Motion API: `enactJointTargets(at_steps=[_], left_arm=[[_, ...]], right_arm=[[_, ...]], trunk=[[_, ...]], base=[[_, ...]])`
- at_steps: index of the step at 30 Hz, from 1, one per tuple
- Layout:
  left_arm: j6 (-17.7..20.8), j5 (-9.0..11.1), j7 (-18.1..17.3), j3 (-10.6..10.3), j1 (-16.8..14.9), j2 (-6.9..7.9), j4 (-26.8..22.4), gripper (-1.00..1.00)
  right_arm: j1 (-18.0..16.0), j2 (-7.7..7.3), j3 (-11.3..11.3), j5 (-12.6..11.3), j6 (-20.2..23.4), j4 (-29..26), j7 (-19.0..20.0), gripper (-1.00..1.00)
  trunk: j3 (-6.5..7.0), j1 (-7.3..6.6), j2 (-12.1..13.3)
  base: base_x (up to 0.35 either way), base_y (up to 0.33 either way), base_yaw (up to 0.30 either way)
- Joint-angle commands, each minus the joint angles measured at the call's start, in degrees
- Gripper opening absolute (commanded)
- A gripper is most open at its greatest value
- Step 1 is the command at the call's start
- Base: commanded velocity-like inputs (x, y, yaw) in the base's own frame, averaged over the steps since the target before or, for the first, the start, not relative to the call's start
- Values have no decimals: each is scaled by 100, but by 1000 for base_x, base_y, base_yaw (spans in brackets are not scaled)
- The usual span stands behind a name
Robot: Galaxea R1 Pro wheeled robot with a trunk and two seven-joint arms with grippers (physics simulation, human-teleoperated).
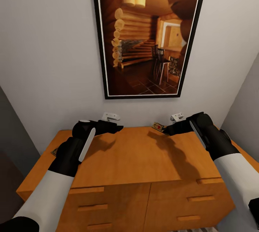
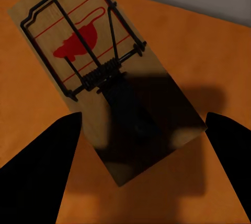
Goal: Take the four mousetraps from the cabinet in the bathroom and place them on the bathroom floor. Make sure all four end up on the same floor surface, and ensure that at least two of them are either under or directly next to the same bathroom sink.
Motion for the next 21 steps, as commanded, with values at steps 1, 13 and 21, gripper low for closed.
enactJointTargets(at_steps=[1,13,21], left_arm=[[33,35,12,2,-5,-1,-4,100],[33,35,12,2,-5,-5,-4,100],[33,28,12,2,-5,-1,3,100]], right_arm=[[-6,-5,9,41,13,-5,37,-100],[-6,-5,6,32,13,16,34,-100],[-6,3,10,30,13,28,34,-100]], trunk=[[-7,0,-4],[-6,0,-4],[9,0,-4]], base=[[-5,0,0],[-1,0,13],[0,0,202]])
